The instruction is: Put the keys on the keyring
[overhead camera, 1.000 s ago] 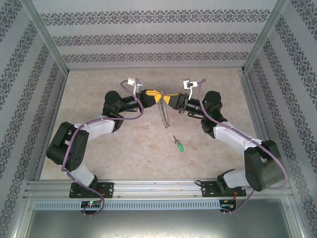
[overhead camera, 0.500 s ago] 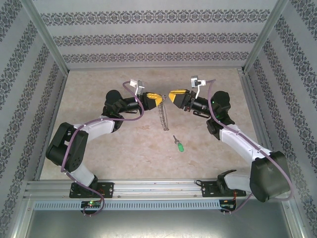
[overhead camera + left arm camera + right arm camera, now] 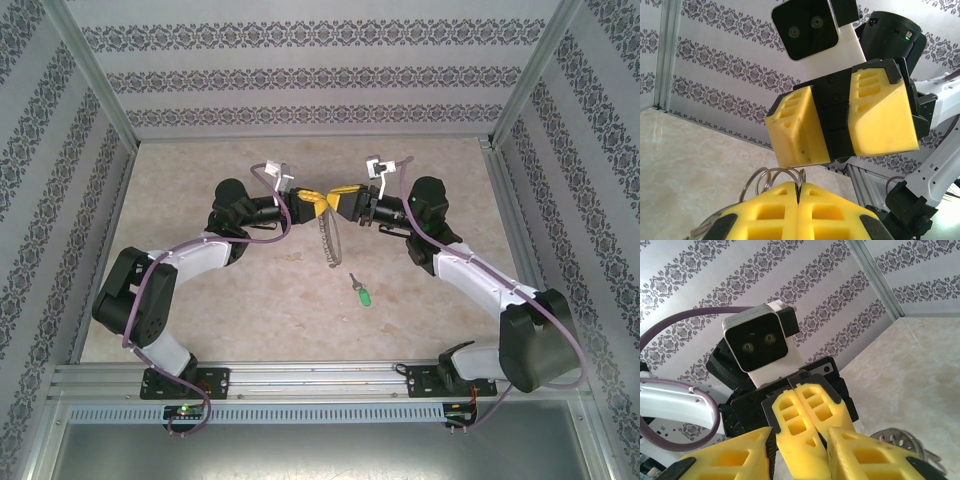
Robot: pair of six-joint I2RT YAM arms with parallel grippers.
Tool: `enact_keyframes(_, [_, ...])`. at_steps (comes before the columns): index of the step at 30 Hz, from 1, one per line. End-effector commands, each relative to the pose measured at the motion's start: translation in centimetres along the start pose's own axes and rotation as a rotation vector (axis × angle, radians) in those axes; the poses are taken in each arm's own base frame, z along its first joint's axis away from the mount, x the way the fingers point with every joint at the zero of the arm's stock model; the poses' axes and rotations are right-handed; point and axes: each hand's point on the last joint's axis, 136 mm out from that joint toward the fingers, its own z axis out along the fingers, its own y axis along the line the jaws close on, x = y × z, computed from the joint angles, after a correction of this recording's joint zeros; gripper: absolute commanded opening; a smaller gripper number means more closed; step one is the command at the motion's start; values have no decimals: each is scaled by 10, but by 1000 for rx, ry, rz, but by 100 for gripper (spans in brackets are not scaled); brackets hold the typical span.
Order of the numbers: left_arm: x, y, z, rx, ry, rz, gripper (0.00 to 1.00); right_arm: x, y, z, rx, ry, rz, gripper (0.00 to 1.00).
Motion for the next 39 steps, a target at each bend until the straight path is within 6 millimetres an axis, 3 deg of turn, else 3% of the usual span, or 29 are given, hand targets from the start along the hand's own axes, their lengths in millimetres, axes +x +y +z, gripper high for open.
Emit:
enact_keyframes(1, [-23,-16,3,39,-22,84,0,5,9,5,-41,31,-36,31])
enact_keyframes(13, [-31,-18,4,42,-20,110,0,30,-1,-8,47,77,-42,26])
enact_keyframes(20, [-33,-21,4,47,-17,115,0,39,-3,-10,73,99,-44,29])
enact_keyframes(30, [-32,-24,3,58,-13,110,0,25,0,2,66,80,-72,29])
enact_keyframes(39, [-32,-26,1,54,-13,115,0,7,-7,-25,103,-7,-59,36])
